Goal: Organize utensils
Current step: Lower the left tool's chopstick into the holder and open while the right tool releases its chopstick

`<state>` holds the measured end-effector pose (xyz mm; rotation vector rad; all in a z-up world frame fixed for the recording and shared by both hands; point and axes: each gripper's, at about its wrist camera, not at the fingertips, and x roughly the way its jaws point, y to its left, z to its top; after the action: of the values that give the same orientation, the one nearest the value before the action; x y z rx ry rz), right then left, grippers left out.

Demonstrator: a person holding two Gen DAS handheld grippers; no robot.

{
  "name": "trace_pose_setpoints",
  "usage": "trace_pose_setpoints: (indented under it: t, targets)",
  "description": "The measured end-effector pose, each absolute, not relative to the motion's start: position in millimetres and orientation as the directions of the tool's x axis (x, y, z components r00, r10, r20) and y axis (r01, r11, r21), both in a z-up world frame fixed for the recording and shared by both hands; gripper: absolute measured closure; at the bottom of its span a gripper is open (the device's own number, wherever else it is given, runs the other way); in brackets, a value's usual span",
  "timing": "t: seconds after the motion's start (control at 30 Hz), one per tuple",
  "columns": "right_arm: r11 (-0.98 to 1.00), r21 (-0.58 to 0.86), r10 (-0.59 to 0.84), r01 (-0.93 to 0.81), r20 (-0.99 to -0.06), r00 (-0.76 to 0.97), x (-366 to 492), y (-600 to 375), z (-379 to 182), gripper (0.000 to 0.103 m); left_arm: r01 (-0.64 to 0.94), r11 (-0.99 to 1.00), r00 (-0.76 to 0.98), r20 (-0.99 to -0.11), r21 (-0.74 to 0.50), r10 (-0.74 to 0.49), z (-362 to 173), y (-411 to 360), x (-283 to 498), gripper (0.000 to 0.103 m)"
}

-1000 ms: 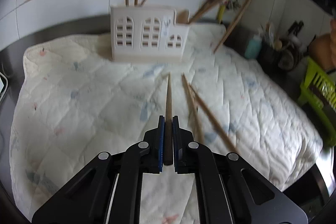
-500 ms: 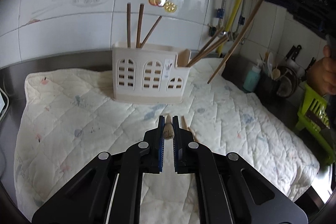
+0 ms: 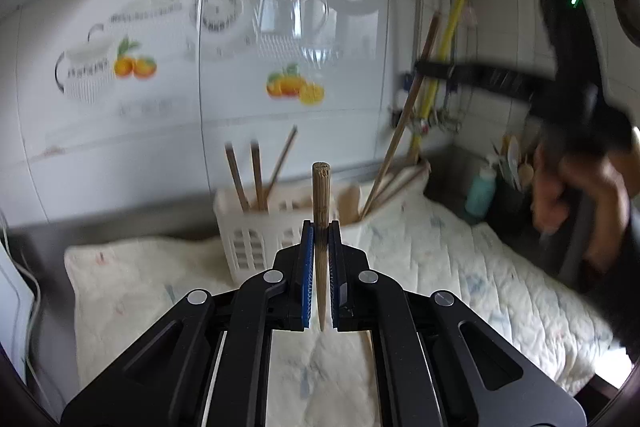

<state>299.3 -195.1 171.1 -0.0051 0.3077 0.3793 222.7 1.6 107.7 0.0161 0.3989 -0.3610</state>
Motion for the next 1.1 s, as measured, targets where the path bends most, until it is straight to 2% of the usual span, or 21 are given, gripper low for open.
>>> trace_pose_setpoints:
  t: [0.33, 0.47, 0.6, 0.7, 0.8, 0.87, 0.97, 1.1]
  targets:
    - [0.930, 0.054, 0.354, -0.363, -0.392, 0.849, 344, -180, 129, 0.096, 0.309, 0.951, 0.935, -0.178, -0.020, -0.307, 188, 6, 255, 0.098]
    - [0.930, 0.035, 0.348, -0.367, -0.411, 0.843, 348, -178, 119, 0.095, 0.261, 0.965, 0.957, -0.138, 0.013, -0.256, 198, 4, 276, 0.098]
    - [0.927, 0.036, 0.354, -0.373, -0.415, 0.838, 348, -181, 114, 0.095, 0.216, 0.976, 0.967, -0.144, 0.035, -0.209, 192, 2, 296, 0.098]
    - [0.926, 0.030, 0.355, -0.377, -0.413, 0.839, 345, -184, 112, 0.095, 0.195, 0.980, 0.963, -0.193, 0.030, -0.186, 178, 4, 315, 0.098]
    - [0.925, 0.031, 0.359, -0.378, -0.397, 0.845, 338, -188, 115, 0.089, 0.185, 0.983, 0.956, -0.235, 0.016, -0.176, 167, 9, 325, 0.098]
    - [0.924, 0.036, 0.364, -0.380, -0.389, 0.846, 333, -191, 117, 0.081, 0.181, 0.984, 0.949, -0.263, -0.003, -0.175, 160, 14, 331, 0.097]
    - [0.920, 0.041, 0.377, -0.390, -0.371, 0.849, 321, -195, 123, 0.075, 0.168, 0.985, 0.944, -0.284, -0.026, -0.168, 155, 20, 335, 0.096]
    - [0.913, 0.061, 0.397, -0.403, -0.363, 0.843, 297, -201, 128, 0.075, 0.171, 0.984, 0.947, -0.267, -0.050, -0.178, 161, 27, 327, 0.093]
